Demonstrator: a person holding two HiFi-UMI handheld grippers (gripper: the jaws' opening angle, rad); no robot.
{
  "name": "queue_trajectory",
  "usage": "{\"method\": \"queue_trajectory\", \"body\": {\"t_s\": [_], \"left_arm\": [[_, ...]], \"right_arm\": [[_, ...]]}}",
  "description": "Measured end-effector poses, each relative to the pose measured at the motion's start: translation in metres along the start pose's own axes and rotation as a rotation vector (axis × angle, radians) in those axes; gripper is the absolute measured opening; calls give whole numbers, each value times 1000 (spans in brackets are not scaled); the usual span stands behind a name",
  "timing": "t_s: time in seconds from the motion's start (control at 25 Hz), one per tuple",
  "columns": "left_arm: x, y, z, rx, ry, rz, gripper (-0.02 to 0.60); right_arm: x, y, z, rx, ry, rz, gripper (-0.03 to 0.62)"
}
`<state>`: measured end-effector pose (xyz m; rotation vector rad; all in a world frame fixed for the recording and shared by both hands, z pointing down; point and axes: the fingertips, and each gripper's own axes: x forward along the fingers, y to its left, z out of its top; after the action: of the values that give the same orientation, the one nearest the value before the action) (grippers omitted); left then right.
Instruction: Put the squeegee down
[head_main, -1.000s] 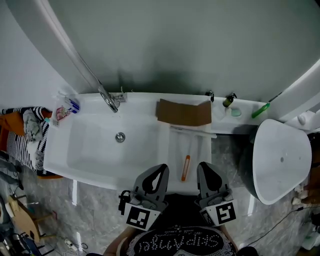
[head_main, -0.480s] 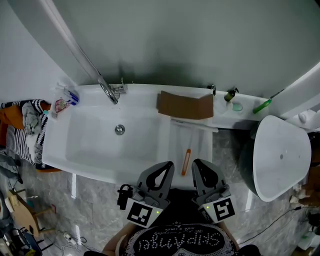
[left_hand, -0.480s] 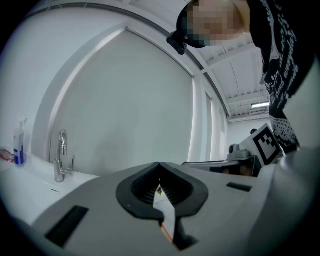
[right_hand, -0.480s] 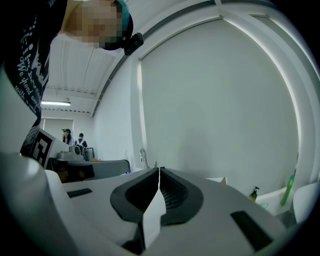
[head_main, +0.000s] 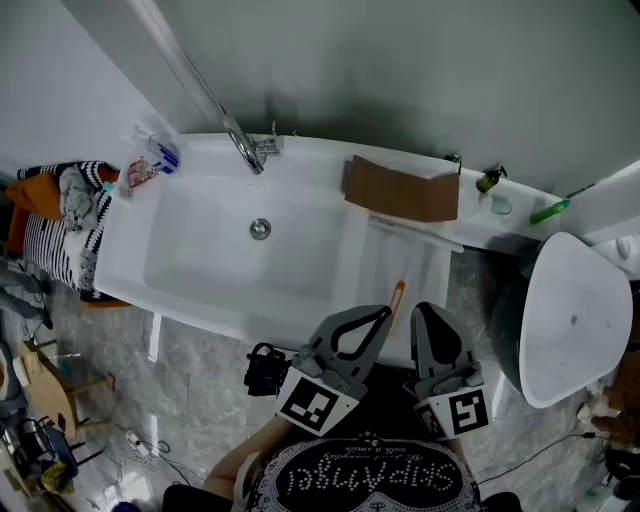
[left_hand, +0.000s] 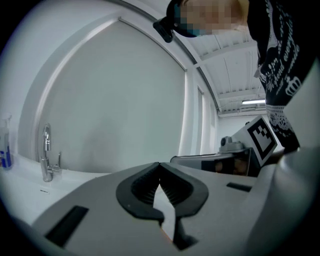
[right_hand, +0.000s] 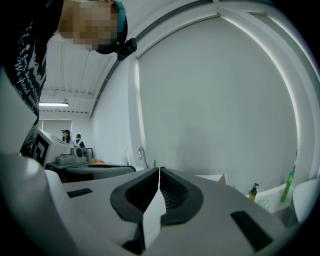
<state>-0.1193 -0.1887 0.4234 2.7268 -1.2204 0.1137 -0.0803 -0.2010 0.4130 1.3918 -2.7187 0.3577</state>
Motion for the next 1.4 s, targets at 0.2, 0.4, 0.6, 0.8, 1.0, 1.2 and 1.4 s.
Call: {"method": "queue_trajectory", "body": {"t_s": [0.2,0.4,0.6,0.8,1.0,1.2,1.4], "left_arm": [[0,-4,-1,36,16,-22,5],[-4,2,1,31,6,3,5],[-5,2,2,27,-1,9,6],[-5,4,2,24,0,12,5],[-4,5,3,4,-11,14,5],[-5,6,2,12,-6,16,5],[-6,5,2,7,-3,16,5]], "right_arm": [[1,3,-1,-3,-1,14,25],[1,3,-2,-2,-1,17,25],[0,3,-1,0,-4,17,25],[0,2,0,3,-2,16,25],[2,3,-2,-2,7,24,25],[3,6,-3,-7,12,35,25],[2,4,-4,-2,20,29,25]]}}
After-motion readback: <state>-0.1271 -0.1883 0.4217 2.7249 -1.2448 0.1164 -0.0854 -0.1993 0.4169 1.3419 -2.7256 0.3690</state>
